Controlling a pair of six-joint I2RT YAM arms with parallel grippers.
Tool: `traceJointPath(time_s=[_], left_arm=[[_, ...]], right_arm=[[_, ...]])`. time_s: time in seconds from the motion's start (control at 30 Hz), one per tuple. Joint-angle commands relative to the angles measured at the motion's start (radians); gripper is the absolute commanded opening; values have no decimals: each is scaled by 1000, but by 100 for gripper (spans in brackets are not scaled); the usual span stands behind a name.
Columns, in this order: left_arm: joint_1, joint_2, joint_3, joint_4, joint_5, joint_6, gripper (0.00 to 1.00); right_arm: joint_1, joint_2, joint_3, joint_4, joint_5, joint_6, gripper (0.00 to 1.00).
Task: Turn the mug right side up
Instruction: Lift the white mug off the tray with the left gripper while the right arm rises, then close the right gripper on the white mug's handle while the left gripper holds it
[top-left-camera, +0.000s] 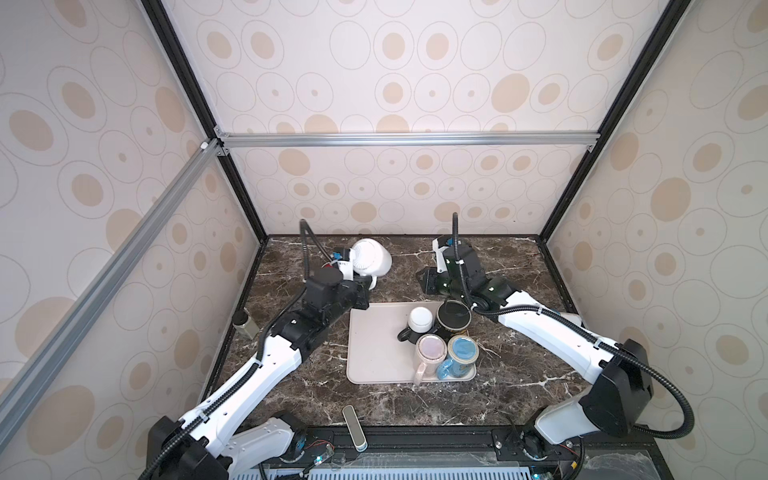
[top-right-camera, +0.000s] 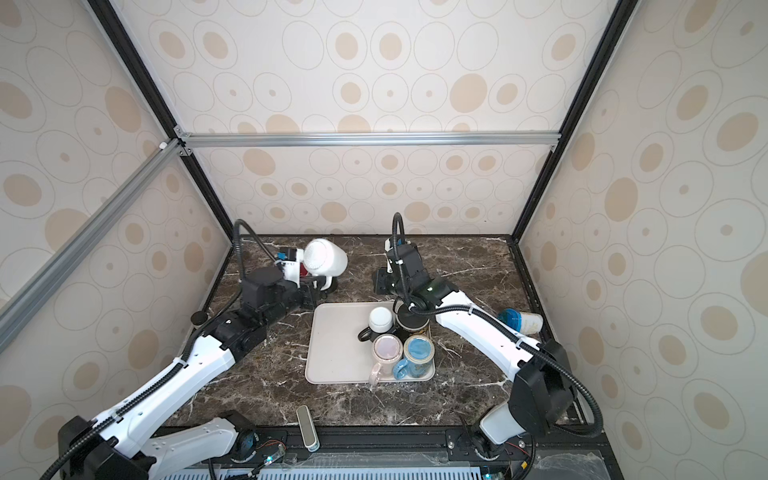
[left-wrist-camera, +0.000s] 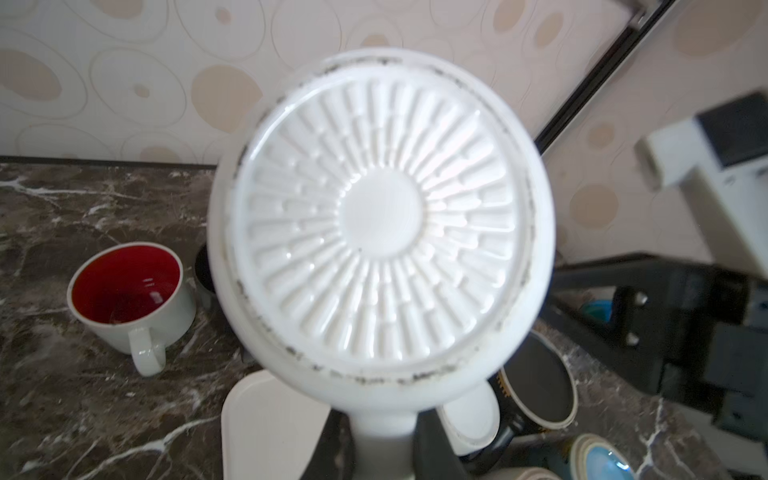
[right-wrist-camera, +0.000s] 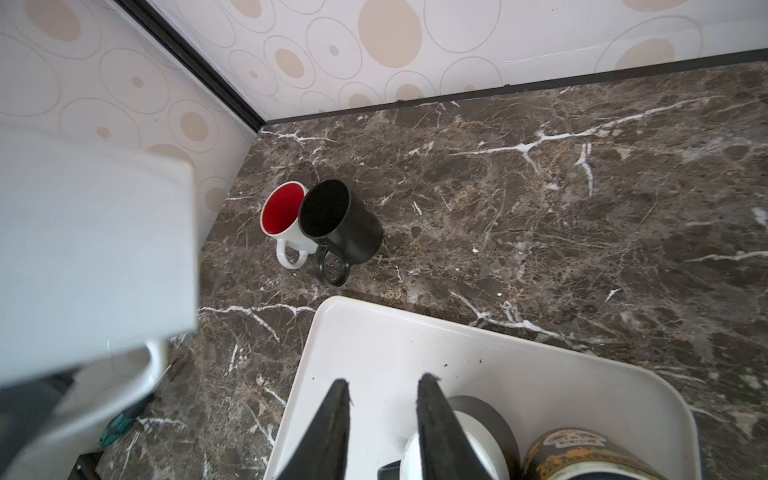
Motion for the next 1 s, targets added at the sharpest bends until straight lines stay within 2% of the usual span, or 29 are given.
traceJointPath(time_s=[0.0,0.1,0.27,0.37,0.47,0.53,0.7,0.97], left_arm=[[71,-22,-24,354,267,-157,0],[121,-10,-92,579,404,-306,0],[193,69,-205,1003,557,-627,0],[209,155,-258,1300,596,-831,0],[211,230,-275,1481,609,-946,0],[211,259,-286,1538,605,-986,0],[211,270,-300,1554,604,-991,0],[209,262,-301,1539,608,-984,0]], right_arm=[[-10,-47,-42,146,-80,42,31],[-11,-69,-73,225,-133,66,32],[-10,-86,-157,458,-283,125,41],[-10,-61,-153,539,-371,195,44],[-14,-25,-140,628,-455,255,47],[-15,3,-129,672,-489,297,49],[-19,79,-95,789,-576,389,53],[-23,134,-61,900,-638,460,50]])
